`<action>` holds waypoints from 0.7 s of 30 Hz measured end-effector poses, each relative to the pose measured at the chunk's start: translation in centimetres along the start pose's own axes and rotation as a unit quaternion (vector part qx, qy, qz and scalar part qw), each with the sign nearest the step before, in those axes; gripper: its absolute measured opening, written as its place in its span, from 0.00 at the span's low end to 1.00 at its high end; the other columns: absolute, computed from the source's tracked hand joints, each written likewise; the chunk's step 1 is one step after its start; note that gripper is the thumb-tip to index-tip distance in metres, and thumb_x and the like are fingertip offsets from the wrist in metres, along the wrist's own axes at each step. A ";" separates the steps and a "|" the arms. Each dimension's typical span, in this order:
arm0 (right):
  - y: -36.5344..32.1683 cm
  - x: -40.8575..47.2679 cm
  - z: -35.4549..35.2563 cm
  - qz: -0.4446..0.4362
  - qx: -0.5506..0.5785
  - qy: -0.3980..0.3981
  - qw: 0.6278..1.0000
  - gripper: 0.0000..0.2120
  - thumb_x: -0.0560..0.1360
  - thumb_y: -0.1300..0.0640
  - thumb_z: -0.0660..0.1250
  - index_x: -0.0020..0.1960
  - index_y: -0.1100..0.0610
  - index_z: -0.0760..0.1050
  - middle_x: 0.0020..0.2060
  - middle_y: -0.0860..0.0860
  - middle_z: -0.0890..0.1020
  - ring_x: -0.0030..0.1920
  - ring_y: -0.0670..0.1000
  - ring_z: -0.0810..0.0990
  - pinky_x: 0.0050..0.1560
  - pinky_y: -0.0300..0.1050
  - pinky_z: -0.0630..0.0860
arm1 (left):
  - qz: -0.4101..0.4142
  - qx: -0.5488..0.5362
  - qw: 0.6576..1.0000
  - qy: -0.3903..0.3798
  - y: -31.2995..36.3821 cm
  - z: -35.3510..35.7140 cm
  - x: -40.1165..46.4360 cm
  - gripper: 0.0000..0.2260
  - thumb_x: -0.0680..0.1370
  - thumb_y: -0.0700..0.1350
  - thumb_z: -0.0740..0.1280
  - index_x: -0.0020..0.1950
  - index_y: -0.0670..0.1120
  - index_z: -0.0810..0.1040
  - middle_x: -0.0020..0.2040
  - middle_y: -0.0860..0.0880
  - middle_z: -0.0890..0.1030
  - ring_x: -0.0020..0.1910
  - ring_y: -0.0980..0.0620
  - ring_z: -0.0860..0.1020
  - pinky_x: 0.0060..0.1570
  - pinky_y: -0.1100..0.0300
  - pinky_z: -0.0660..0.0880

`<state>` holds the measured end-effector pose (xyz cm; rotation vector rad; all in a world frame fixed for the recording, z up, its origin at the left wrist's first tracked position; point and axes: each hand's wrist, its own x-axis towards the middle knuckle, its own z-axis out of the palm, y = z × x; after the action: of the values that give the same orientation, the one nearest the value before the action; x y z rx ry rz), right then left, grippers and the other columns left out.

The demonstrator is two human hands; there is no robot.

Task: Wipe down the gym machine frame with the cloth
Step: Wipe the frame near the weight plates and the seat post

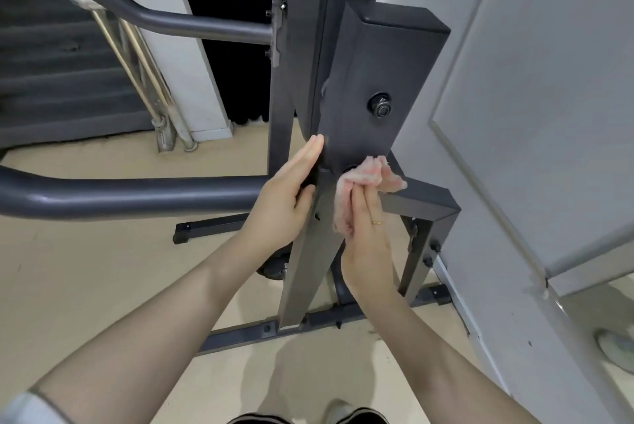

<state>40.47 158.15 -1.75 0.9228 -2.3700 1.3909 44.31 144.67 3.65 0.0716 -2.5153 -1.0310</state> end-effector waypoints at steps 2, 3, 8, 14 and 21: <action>-0.4 -1.0 1.8 0.009 -0.017 0.015 1.000 0.42 0.73 0.79 0.59 0.76 0.51 0.44 0.75 0.41 0.38 0.77 0.51 0.48 0.69 0.40 0.66 | 0.005 -0.010 0.999 -0.030 -0.3 -0.5 -0.3 0.31 0.77 0.30 0.57 0.74 0.54 0.54 0.73 0.59 0.57 0.68 0.77 0.50 0.66 0.78 0.50; -0.7 -1.3 2.8 0.032 -0.024 0.020 0.999 0.41 0.73 0.79 0.59 0.76 0.52 0.46 0.75 0.42 0.38 0.77 0.51 0.46 0.71 0.39 0.62 | 0.013 -0.009 0.999 -0.050 -0.3 -0.8 -0.8 0.31 0.77 0.29 0.57 0.74 0.54 0.54 0.73 0.59 0.56 0.69 0.76 0.49 0.67 0.77 0.48; -1.6 -4.6 5.0 0.126 -0.005 -0.015 0.992 0.06 0.79 0.63 0.59 0.47 0.56 0.73 0.44 0.52 0.75 0.46 0.48 0.74 0.50 0.41 0.71 | 0.070 0.011 0.990 -0.125 -2.1 -2.7 -4.2 0.28 0.77 0.31 0.59 0.75 0.48 0.60 0.75 0.55 0.56 0.74 0.62 0.53 0.68 0.75 0.49; -4.5 -5.9 2.0 0.205 0.176 0.035 0.962 0.16 0.78 0.66 0.61 0.42 0.45 0.74 0.36 0.35 0.80 0.39 0.34 0.78 0.40 0.25 0.71 | 0.026 -0.086 0.977 -0.194 -4.3 -3.6 -6.2 0.23 0.78 0.38 0.63 0.72 0.52 0.64 0.70 0.55 0.67 0.69 0.63 0.63 0.70 0.64 0.60; -6.7 -6.0 -0.7 0.258 0.361 -0.118 0.888 0.08 0.69 0.62 0.66 0.48 0.57 0.77 0.38 0.45 0.83 0.39 0.45 0.81 0.38 0.36 0.77 | -0.067 -0.356 0.863 -0.352 -4.4 -4.5 -6.4 0.12 0.76 0.40 0.67 0.59 0.45 0.76 0.50 0.52 0.81 0.53 0.53 0.79 0.54 0.59 0.76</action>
<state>49.19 158.84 0.31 0.6323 -2.3785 2.6202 51.47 139.85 1.22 -0.4251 -2.5140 -2.3225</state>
